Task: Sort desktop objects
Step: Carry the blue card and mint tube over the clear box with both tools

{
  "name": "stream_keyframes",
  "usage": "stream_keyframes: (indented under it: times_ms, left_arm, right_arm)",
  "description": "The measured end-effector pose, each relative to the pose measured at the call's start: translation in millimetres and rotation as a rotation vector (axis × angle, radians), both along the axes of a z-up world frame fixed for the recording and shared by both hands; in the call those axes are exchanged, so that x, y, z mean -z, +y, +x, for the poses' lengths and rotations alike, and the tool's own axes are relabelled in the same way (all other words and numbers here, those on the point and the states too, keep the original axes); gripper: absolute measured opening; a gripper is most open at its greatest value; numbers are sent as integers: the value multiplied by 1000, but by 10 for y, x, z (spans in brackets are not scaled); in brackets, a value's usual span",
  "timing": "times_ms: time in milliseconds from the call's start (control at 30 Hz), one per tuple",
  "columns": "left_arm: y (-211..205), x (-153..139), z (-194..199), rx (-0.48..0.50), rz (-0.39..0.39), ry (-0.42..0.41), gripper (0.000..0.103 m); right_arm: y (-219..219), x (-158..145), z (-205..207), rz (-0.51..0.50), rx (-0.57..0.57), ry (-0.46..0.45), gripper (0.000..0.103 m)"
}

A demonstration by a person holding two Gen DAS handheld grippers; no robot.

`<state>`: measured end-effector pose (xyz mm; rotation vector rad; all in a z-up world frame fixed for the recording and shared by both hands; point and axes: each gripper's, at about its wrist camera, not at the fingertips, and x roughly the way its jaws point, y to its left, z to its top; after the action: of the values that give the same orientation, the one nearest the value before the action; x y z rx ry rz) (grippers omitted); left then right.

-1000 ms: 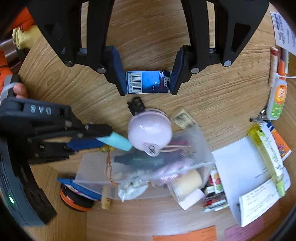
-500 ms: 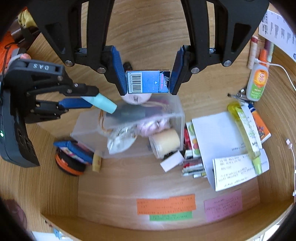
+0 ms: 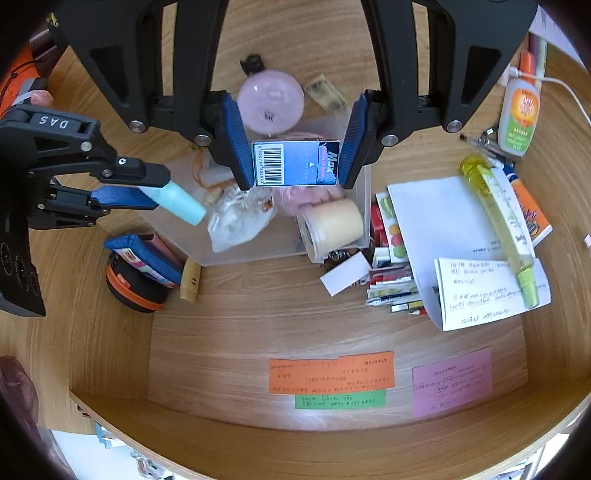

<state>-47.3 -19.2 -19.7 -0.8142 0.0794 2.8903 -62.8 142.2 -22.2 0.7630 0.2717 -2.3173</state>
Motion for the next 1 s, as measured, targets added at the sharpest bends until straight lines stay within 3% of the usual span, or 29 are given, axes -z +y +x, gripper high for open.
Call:
stream_keyframes:
  times_ms: [433,733,1000]
  left_arm:
    - [-153,130,-533,-18,31,-47,47]
    - [-163,366,-721,-2,41,-97,47]
    - [-229,449,-784,-6,56,-126,47]
  right_arm:
    - [87,-152,-468,-40,83,10,23]
    - [210,84,-804,-25,183,-60,23]
    - [170,205,-869,33,207,-70,23]
